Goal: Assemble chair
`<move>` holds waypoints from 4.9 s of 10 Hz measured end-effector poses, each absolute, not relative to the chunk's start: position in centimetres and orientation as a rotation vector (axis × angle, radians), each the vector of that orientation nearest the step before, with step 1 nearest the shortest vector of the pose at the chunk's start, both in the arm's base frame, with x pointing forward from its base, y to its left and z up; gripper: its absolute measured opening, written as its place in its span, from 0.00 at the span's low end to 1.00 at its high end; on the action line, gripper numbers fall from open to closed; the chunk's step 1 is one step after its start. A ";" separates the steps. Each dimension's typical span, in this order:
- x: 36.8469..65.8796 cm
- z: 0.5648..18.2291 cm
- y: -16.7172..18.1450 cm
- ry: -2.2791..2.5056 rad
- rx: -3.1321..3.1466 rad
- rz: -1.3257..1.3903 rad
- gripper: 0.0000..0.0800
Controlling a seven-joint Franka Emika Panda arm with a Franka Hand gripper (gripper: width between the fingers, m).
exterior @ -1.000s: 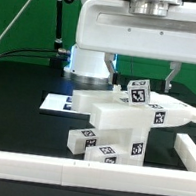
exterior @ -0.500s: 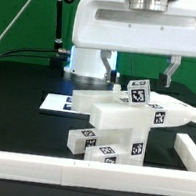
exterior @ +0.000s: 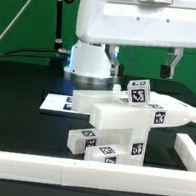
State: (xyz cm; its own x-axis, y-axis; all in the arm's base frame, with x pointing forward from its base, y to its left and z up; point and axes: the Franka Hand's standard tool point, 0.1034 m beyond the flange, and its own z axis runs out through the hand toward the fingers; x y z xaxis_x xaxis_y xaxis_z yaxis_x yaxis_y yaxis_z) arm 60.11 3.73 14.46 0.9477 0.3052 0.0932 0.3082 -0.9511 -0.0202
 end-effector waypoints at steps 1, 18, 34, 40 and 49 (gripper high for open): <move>60.0 14.4 3.7 -0.591 -3.052 -0.129 0.81; 59.7 12.8 2.9 -1.033 -2.968 -0.027 0.35; 60.0 12.7 2.6 0.563 -3.048 -0.024 0.63; 60.5 12.4 1.8 0.055 -3.099 -0.045 0.81; 61.1 12.4 3.3 0.419 -3.062 -0.051 0.36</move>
Offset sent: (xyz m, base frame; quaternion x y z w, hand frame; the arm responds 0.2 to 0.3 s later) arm 0.0005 0.0249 -0.0138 0.0240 0.0256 -0.1933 0.9805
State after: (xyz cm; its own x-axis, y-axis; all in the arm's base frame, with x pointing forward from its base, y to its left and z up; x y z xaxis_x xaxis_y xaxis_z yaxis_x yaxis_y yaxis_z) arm 61.12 3.32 12.38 0.9627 -0.2693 0.0257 -0.2676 -0.9619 -0.0550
